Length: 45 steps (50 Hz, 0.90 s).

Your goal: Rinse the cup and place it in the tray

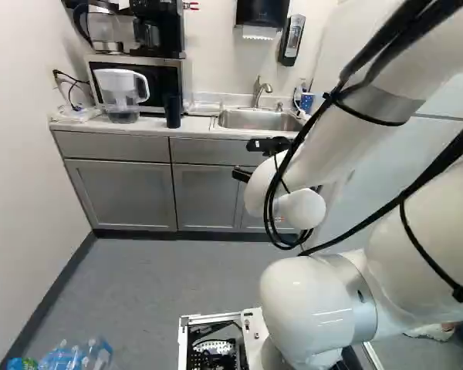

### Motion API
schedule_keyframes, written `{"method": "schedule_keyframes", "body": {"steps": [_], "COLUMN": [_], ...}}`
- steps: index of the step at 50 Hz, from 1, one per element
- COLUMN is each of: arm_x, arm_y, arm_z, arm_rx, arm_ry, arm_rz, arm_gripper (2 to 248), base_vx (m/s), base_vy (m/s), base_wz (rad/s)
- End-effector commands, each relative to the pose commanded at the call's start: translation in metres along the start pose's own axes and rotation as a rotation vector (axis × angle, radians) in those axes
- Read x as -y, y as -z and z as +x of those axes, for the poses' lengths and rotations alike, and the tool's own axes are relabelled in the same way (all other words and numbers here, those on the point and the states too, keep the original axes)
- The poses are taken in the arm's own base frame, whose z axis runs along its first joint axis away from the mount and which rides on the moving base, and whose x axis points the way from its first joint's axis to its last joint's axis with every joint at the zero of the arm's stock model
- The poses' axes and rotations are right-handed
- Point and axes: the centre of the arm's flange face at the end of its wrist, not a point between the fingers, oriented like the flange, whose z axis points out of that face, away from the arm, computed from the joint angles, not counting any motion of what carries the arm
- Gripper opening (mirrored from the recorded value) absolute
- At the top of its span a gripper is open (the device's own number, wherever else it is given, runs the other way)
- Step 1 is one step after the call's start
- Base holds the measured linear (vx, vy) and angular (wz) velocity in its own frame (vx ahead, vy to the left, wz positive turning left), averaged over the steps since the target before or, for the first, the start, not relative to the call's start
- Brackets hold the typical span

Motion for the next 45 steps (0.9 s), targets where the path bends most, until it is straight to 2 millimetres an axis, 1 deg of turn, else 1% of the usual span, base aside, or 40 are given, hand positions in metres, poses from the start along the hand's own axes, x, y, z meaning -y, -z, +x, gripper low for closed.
{"method": "schedule_keyframes", "body": {"steps": [13, 45], "arm_x": [0.000, 0.000], "arm_y": [-0.009, -0.020], "arm_z": [0.007, 0.044], "arm_rx": [-0.005, -0.087], "arm_ry": [0.000, 0.000], "arm_rz": [0.000, 0.000], "arm_gripper": [247, 247], "base_vx": [0.000, 0.000], "base_vy": [0.000, 0.000], "base_wz": [0.000, 0.000]}}
